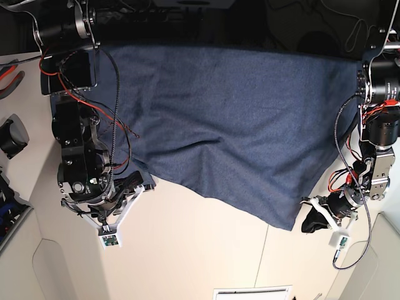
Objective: Layout the t-shirt on the table in an organized manner, then fold the t-shirt properly
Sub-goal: 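Drag the shirt hem outward with the right gripper, left gripper holding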
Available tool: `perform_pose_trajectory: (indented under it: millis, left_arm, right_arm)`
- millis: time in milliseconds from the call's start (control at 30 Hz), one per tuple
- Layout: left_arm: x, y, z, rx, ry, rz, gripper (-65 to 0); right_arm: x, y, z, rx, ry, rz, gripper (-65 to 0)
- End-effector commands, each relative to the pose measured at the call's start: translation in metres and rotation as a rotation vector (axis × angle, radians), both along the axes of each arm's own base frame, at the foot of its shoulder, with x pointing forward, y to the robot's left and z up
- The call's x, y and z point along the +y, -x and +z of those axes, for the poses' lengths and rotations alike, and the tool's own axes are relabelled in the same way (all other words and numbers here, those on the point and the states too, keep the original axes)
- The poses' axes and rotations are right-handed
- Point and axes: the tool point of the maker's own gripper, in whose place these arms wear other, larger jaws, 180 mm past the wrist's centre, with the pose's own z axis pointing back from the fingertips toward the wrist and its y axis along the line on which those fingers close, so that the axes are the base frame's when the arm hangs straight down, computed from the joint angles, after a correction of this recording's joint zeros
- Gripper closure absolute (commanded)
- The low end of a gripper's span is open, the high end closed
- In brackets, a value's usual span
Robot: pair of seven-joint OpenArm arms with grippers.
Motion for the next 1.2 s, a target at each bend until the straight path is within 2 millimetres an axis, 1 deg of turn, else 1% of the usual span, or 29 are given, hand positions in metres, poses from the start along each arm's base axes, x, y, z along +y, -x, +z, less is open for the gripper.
perform_pose_trajectory:
  millis: [0,133,233,333,400,467,567,700,800,900,967,1033,1067,1167]
  left_arm:
    - [-0.001,-0.01,0.018,-0.031,-0.001,-0.01,0.0]
    - [-0.005,-0.002,0.001,0.064,-0.043,-0.032,0.0]
    - [-0.008,0.002,-0.007,0.1,-0.069,-0.053,0.0]
    - [-0.016,0.003,-0.01,0.109,-0.07,-0.076,0.0]
    - [-0.023,0.003,-0.009,0.102,-0.053,-0.086,0.0]
    - [-0.031,0.002,-0.01,0.099,-0.047,-0.101,0.0]
    - [-0.042,0.003,-0.014,0.106,-0.056,-0.122,0.0]
    - [-0.049,0.005,-0.021,0.12,-0.096,-0.149,0.0]
    - [-0.05,0.004,-0.02,0.113,-0.095,-0.151,0.0]
    - [-0.05,0.004,-0.019,0.106,-0.093,-0.149,0.0]
    - [-0.042,0.0,-0.02,0.102,-0.11,-0.1,0.0]
    - [-0.031,-0.003,-0.023,0.1,-0.137,-0.045,0.0]
    - [-0.028,-0.003,-0.025,0.105,-0.154,-0.04,0.0]
    - [-0.028,0.002,-0.034,0.126,-0.166,-0.045,0.0]
  right_arm:
    - [-0.008,0.006,-0.003,0.02,0.023,0.0,0.0]
    - [-0.023,0.056,-0.05,0.168,0.072,0.01,0.0]
    - [-0.038,0.092,-0.072,0.245,0.126,0.005,0.0]
    - [-0.046,0.118,-0.077,0.261,0.162,0.009,0.0]
    - [-0.051,0.127,-0.07,0.231,0.185,0.002,0.0]
    - [-0.057,0.129,-0.059,0.185,0.214,-0.016,0.0]
    - [-0.067,0.127,-0.045,0.132,0.262,-0.046,0.0]
    - [-0.08,0.123,-0.044,0.111,0.316,-0.074,0.0]
    - [-0.096,0.121,-0.051,0.119,0.38,-0.11,0.0]
    - [-0.113,0.122,-0.066,0.165,0.433,-0.144,0.0]
    - [-0.122,0.119,-0.076,0.177,0.447,-0.154,0.0]
    - [-0.127,0.118,-0.087,0.203,0.453,-0.164,0.0]
    - [-0.129,0.118,-0.092,0.222,0.454,-0.167,0.0]
    - [-0.132,0.116,-0.102,0.256,0.436,-0.178,0.0]
